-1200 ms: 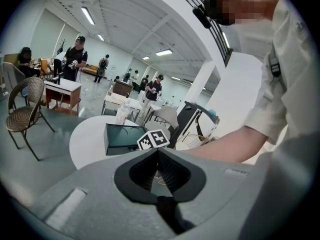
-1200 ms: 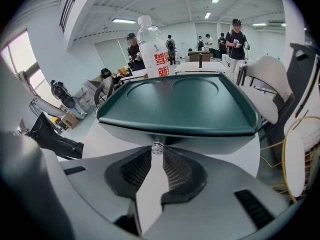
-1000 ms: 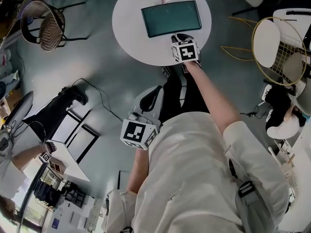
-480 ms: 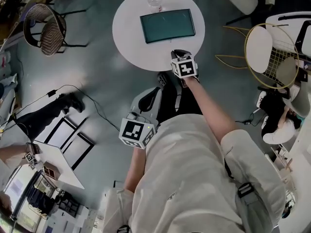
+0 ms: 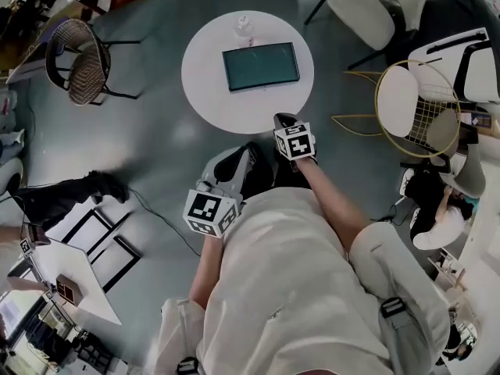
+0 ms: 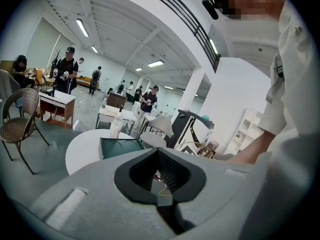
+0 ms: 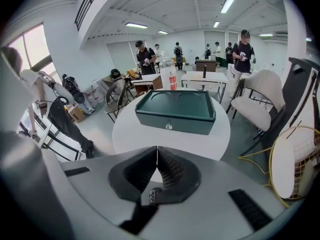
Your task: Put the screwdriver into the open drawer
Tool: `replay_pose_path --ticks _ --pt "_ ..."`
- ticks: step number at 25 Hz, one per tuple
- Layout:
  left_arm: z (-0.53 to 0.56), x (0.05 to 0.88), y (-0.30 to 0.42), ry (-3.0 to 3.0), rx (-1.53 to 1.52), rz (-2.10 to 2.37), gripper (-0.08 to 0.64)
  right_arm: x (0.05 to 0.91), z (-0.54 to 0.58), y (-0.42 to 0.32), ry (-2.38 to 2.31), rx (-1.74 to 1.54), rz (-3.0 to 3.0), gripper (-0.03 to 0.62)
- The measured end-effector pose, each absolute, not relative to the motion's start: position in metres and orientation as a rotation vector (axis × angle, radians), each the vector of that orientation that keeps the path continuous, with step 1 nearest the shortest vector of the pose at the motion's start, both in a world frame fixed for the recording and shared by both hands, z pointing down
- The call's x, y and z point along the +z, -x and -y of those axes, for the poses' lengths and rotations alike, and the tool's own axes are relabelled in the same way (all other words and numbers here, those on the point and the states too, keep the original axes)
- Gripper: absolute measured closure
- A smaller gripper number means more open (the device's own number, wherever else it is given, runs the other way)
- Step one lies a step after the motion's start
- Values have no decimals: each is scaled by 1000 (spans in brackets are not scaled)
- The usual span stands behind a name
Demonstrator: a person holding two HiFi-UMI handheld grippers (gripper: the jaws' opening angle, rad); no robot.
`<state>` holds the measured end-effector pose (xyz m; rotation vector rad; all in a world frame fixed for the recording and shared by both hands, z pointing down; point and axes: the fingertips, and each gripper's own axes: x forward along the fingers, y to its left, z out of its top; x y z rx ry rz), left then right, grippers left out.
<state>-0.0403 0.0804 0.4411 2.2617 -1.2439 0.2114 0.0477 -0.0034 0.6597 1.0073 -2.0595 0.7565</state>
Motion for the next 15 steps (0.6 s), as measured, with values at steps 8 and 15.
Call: replay_pose_path --ticks 8,15 --pt "-75 421 43 -2313 169 1240 548 606 -23 -52 -908 679 2157 583" --pt "-70 413 43 -2343 152 1228 548 535 -44 -40 -830 708 2361 583"
